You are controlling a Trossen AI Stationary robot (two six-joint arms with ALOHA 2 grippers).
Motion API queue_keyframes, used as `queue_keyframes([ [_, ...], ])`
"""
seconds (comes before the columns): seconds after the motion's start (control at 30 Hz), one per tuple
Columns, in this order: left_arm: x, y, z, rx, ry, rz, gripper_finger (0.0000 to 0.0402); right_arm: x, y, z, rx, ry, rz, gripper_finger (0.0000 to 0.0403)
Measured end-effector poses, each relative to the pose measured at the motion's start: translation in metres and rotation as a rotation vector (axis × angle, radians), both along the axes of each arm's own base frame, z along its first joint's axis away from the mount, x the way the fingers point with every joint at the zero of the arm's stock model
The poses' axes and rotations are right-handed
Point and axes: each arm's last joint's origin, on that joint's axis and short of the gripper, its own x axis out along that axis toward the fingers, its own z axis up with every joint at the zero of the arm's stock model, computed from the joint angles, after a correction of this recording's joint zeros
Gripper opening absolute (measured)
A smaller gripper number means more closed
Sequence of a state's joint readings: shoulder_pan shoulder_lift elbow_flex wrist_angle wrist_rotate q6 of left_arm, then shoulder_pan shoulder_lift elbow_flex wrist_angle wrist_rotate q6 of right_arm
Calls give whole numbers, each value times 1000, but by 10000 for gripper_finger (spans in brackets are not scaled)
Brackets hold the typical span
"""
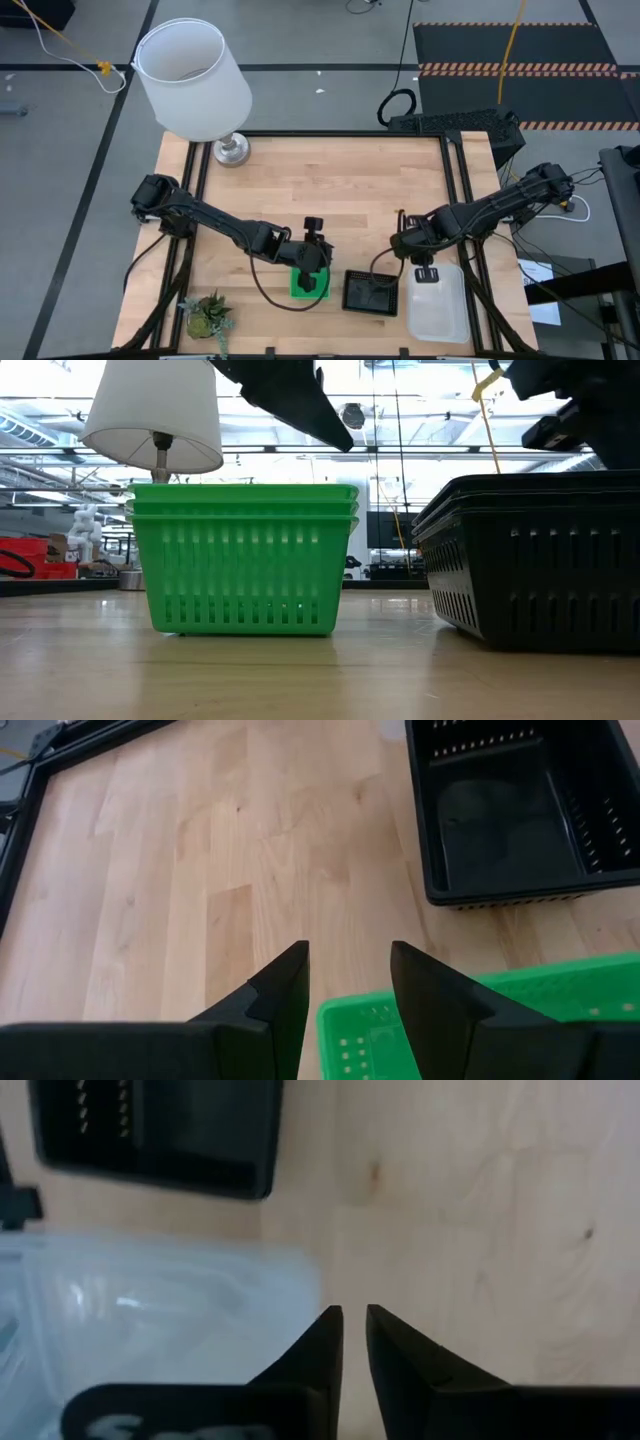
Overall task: Stack baskets by color
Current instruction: Adjust the stacked black bins
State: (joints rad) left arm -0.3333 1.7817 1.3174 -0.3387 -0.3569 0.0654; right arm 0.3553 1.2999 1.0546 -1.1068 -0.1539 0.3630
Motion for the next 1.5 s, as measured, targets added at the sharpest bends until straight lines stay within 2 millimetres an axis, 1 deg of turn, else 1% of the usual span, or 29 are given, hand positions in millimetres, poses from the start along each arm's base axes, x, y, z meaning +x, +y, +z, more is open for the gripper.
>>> queue_keyframes([
  [0.17, 1, -5, 2, -2, -31, -20, 145, 6, 2, 1, 7, -66, -33, 30],
  [0.33, 1, -6, 3, -3, -39, -25, 145, 22, 8, 6, 90, -222, -92, 30],
  [0.43, 1, -6, 3, -4, -40, -23, 145, 31, 17, 7, 178, -275, -71, 29],
  [0.53, 1, -6, 3, -6, -40, -22, 145, 37, 28, -1, 203, -269, -41, 29],
  [0.7, 1, -6, 3, -6, -40, -21, 145, 49, 48, -23, 202, -218, -28, 29],
  [0.87, 1, -6, 3, -7, -40, -21, 145, 53, 56, -43, 167, -145, -12, 29],
  [1.0, 1, -6, 3, -8, -40, -20, 145, 55, 54, -48, 149, -124, -20, 29],
  [1.23, 1, -7, 3, -7, -37, -21, 145, 55, 43, -49, 78, -113, -47, 29],
  [1.5, 0, -6, 2, -5, -23, -19, 145, 57, 36, -49, 65, -112, -29, 29],
])
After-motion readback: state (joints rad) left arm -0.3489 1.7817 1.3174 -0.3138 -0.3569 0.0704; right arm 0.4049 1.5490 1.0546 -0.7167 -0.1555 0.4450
